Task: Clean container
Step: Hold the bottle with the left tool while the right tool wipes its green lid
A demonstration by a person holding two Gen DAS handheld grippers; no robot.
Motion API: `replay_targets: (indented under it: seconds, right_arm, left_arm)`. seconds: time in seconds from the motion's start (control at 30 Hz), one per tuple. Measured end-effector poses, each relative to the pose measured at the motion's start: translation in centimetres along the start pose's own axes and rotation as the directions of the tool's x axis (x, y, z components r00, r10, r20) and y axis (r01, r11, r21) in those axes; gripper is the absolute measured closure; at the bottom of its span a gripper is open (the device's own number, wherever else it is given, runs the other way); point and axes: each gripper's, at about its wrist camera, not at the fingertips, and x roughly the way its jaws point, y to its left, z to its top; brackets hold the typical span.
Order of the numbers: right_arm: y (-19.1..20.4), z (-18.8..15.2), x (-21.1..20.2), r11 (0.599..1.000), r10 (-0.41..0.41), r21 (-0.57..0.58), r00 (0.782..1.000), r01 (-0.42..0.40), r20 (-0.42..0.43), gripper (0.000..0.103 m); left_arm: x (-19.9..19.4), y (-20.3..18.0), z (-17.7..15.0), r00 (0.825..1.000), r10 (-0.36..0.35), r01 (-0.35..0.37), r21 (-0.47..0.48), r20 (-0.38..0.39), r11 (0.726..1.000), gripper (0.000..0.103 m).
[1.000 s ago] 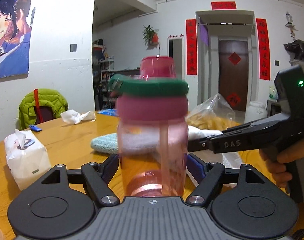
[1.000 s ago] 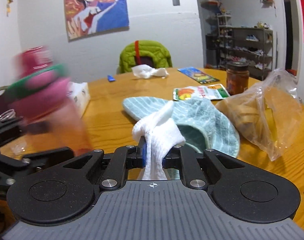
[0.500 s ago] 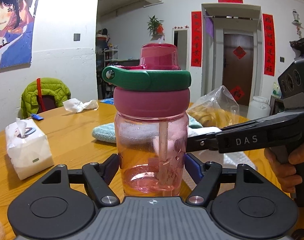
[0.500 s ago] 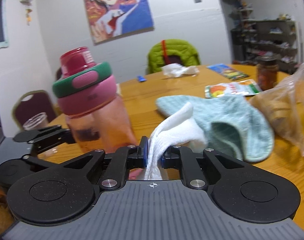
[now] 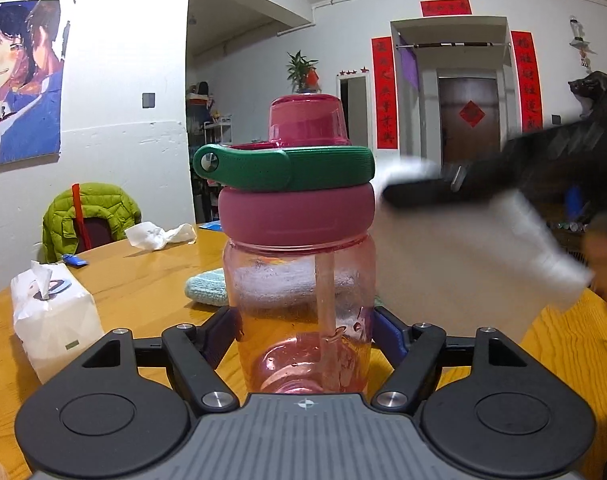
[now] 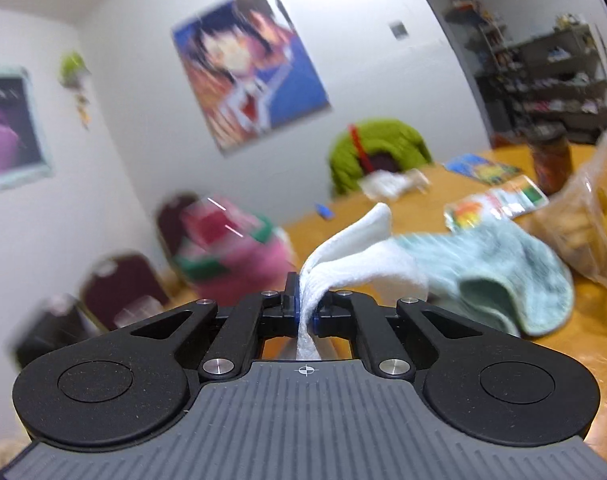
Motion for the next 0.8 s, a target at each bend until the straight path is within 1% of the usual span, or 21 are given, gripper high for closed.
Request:
replay_targets:
  seconds: [0.07, 0.1, 0.17, 0.27, 0.33, 0.43, 0.6, 0.67, 0.77, 0.8]
  right_arm:
    - [1.8, 0.5, -1.1, 0.999, 0.01, -0.038, 0.999, -0.009, 0.039, 0.098]
    - [3.1, 0.8, -1.5, 0.997, 0.005, -0.084, 0.999, -0.001, 0.05, 0.097]
    - [5.9, 1.4, -1.8, 0.983, -0.019, -0.183, 0.999, 0.025, 0.036, 0.098]
    - [9.7, 2.0, -0.7, 0.953, -0.073, -0.298, 0.995, 0.049, -0.072, 0.098]
    - [11.5, 2.3, 0.7, 0.944, -0.082, -0.329, 0.986, 0.029, -0.149, 0.098]
    - [12.8, 3.6, 3.8, 0.944, -0.111, -0.327, 0.974, 0.041, -0.198, 0.098]
    - [14.2, 5.4, 9.1, 0.909, -0.205, -0.403, 0.956, 0.107, -0.209, 0.098]
    - [14.5, 5.6, 10.4, 0.874, -0.275, -0.456, 0.945, 0.168, -0.18, 0.098]
    - [13.9, 5.9, 10.9, 0.823, -0.371, -0.502, 0.921, 0.267, -0.118, 0.098]
    - [13.6, 5.9, 10.4, 0.816, -0.385, -0.502, 0.917, 0.287, -0.102, 0.098]
  left_arm:
    - [-0.3, -0.2, 0.2, 1.0, -0.001, 0.001, 0.004, -0.012, 1.0, 0.031]
    - [-0.5, -0.4, 0.3, 1.0, -0.001, 0.001, 0.003, -0.017, 1.0, 0.031]
    - [-0.8, -0.6, 0.4, 1.0, 0.001, -0.001, 0.002, -0.027, 1.0, 0.031]
    - [-1.0, -1.0, 0.3, 1.0, 0.005, -0.004, 0.012, -0.024, 1.0, 0.031]
    - [-1.0, -1.1, 0.2, 1.0, 0.009, -0.009, 0.017, -0.02, 1.0, 0.031]
    - [-1.0, -1.1, 0.1, 1.0, 0.014, -0.014, 0.012, -0.019, 1.0, 0.031]
    - [-0.9, -0.7, 0.2, 1.0, 0.005, -0.005, -0.002, -0.023, 1.0, 0.031]
    - [-0.9, -0.7, 0.2, 1.0, 0.005, -0.005, -0.003, -0.023, 1.0, 0.031]
    - [-0.9, -0.7, 0.2, 1.0, 0.004, -0.004, -0.003, -0.024, 1.0, 0.031]
    - [-0.9, -0.7, 0.2, 1.0, 0.004, -0.004, -0.002, -0.024, 1.0, 0.031]
